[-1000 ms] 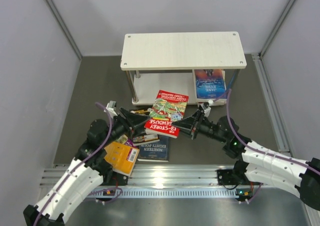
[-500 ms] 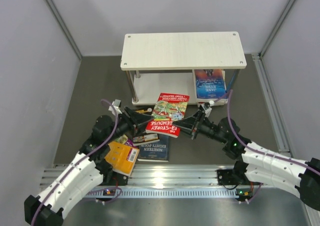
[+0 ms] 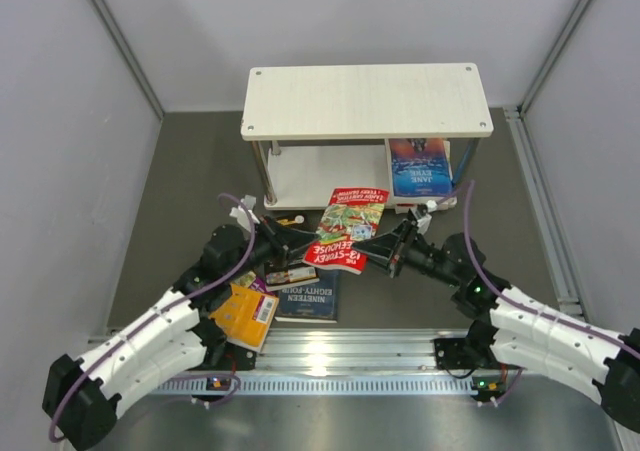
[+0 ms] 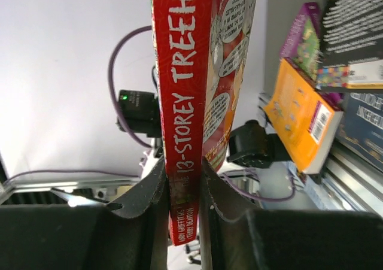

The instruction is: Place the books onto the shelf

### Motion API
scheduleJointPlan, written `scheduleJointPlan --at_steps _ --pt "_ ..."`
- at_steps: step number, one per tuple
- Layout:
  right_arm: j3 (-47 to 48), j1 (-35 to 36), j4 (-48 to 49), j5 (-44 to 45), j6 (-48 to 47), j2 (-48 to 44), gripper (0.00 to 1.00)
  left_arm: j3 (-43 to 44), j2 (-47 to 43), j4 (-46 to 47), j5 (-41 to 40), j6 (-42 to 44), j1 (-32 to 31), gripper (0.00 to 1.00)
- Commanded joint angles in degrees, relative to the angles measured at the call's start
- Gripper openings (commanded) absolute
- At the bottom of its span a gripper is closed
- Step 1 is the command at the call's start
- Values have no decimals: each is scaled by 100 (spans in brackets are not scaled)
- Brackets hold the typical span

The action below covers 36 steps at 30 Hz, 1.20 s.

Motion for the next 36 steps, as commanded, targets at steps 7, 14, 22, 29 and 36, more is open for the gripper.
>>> scheduleJointPlan --at_steps 7,14,22,29,36 --pt "1965 -1188 -3779 -1088 -2389 -287 8 898 988 548 -1144 597 -1277 0" --pt "2783 -2601 -5177 -1652 -3601 274 10 2381 2377 337 -1382 1194 -1277 0" --pt "3442 -3763 -6293 -1934 -4780 1084 17 3447 3801 258 -1689 1388 -1295 0" --pt "3680 -4230 -6374 -1907 -5001 1602 29 3835 4259 178 -2120 1292 -1312 0" --pt "3742 -4573 -6374 -1995 -4764 1875 51 3782 4399 327 -2656 1037 -1339 0"
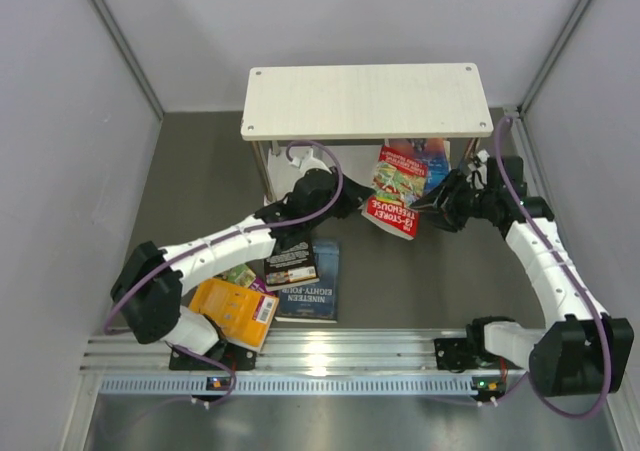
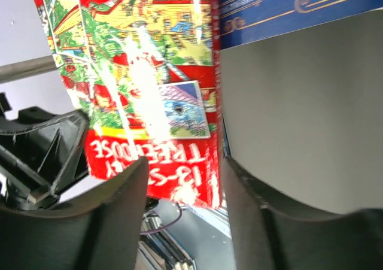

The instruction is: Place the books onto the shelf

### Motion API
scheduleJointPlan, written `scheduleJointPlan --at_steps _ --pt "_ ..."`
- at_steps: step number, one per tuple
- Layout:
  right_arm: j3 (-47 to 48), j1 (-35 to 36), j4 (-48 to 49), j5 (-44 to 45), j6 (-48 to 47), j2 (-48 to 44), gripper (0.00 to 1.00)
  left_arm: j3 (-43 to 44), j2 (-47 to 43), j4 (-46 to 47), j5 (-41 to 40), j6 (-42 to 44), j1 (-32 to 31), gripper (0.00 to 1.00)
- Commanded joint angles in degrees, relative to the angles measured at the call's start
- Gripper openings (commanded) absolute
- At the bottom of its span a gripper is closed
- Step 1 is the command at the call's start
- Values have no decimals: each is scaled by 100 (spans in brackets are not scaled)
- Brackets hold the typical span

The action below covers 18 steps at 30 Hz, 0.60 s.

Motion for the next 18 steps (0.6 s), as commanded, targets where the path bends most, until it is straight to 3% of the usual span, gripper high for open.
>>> scheduleJointPlan --at_steps 1,10,18 --pt "319 -153 46 42 -49 37 54 244 68 548 -346 -56 -67 0" --pt "188 -180 -664 59 30 -638 65 489 507 953 -636 -205 -67 0" --pt "99 -188 -1983 428 13 -2317 72 621 1166 1733 -856 -618 -58 0"
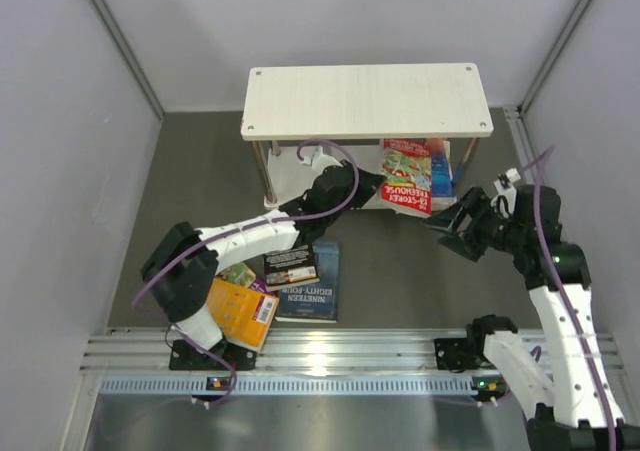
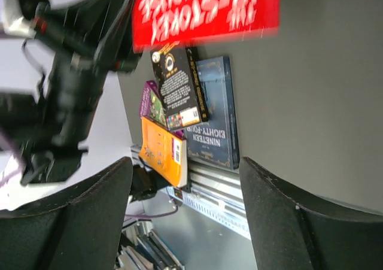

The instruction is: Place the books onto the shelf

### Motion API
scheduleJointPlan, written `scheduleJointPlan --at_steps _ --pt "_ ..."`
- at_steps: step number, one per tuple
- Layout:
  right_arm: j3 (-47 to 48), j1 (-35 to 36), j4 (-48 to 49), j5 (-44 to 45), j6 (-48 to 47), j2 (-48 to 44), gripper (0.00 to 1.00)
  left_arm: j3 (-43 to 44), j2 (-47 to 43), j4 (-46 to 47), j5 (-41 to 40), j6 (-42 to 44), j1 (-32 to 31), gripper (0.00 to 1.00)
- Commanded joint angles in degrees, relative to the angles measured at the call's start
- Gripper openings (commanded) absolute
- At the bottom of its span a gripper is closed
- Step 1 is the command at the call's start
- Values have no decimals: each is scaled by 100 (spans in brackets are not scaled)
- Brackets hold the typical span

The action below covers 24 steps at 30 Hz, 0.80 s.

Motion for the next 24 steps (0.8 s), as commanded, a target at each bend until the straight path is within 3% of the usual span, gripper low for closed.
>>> scheduleJointPlan --at_steps 1,9,15,24 --pt "77 -79 -937 166 -118 -541 72 230 355 952 -235 -452 3 0" --pt "104 -79 -2159 219 -541 -1289 72 257 1103 1946 -357 -963 -23 0" --pt "95 -79 -2301 131 -611 -1421 72 450 1323 1894 -683 -1007 -23 0" --pt "-1 -70 -2476 78 -857 -1500 72 1381 1894 1297 -367 -822 -32 3"
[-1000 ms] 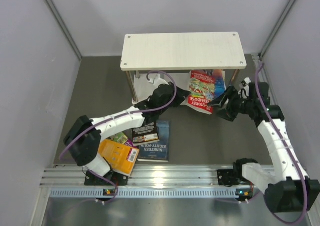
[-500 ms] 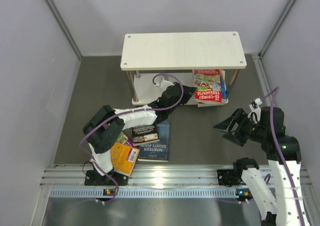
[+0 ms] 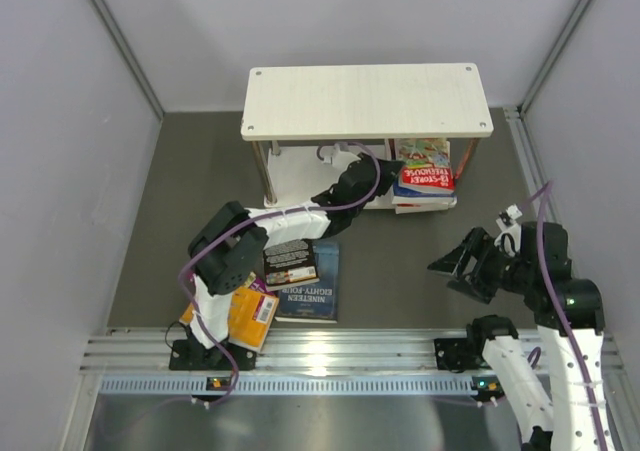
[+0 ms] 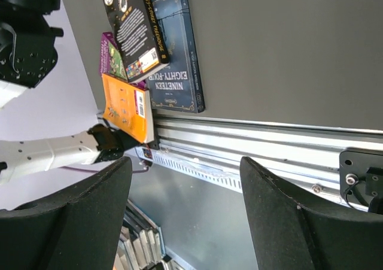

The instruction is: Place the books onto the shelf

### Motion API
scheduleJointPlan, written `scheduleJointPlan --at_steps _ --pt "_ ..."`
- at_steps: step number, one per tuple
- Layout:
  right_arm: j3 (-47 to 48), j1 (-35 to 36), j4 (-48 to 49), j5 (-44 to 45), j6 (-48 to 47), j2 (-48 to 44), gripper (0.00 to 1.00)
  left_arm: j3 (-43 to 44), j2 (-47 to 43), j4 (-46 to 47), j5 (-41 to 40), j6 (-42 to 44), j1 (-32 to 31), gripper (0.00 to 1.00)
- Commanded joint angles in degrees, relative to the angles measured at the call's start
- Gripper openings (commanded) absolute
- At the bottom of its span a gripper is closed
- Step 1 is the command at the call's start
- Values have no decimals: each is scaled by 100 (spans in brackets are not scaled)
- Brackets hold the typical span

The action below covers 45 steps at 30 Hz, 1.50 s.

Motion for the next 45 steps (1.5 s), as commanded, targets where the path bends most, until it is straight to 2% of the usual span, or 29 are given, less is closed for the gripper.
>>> scheduleJointPlan --at_steps 1,5,13,17,23,29,30,35,37,38,40,42,45 --pt "-21 -66 -127 -84 -186 -99 72 363 69 -122 13 56 5 4" --pt "-4 -66 -118 -92 -266 -46 72 372 -9 -429 40 39 5 19" --pt "-91 -57 -83 -119 -327 -55 73 39 -404 -755 259 -207 111 61" --pt "-118 -66 -65 -119 -362 -73 73 -172 -712 -816 312 -155 163 71" --pt "-109 -57 118 -145 -424 -73 74 -393 -1415 -1202 409 81 357 77" --pt "-617 -66 1102 -785 -197 59 77 -225 -2469 -3740 418 846 471 79" --pt "-854 -57 1547 -1048 -134 146 77 -295 -2819 -4405 365 917 463 79" --pt "-1321 83 2763 -1112 471 349 78 -962 -4120 -6141 -239 1382 471 79" --pt "-1585 311 3483 -1042 858 498 79 -1507 -4917 -6545 -434 1471 524 84" --pt "-1638 442 3712 -972 990 568 79 -1691 -5192 -6808 -496 1515 576 92" --pt "-1682 1100 4345 -569 1289 902 79 -2193 -5922 -7012 -418 1603 901 98" --pt "-1525 1941 4705 0 1430 1357 79 -2578 -6405 -7241 -25 1857 1469 99" --pt "-1322 2630 5022 363 1562 1885 78 -2940 -6479 -7189 591 2366 2182 99"
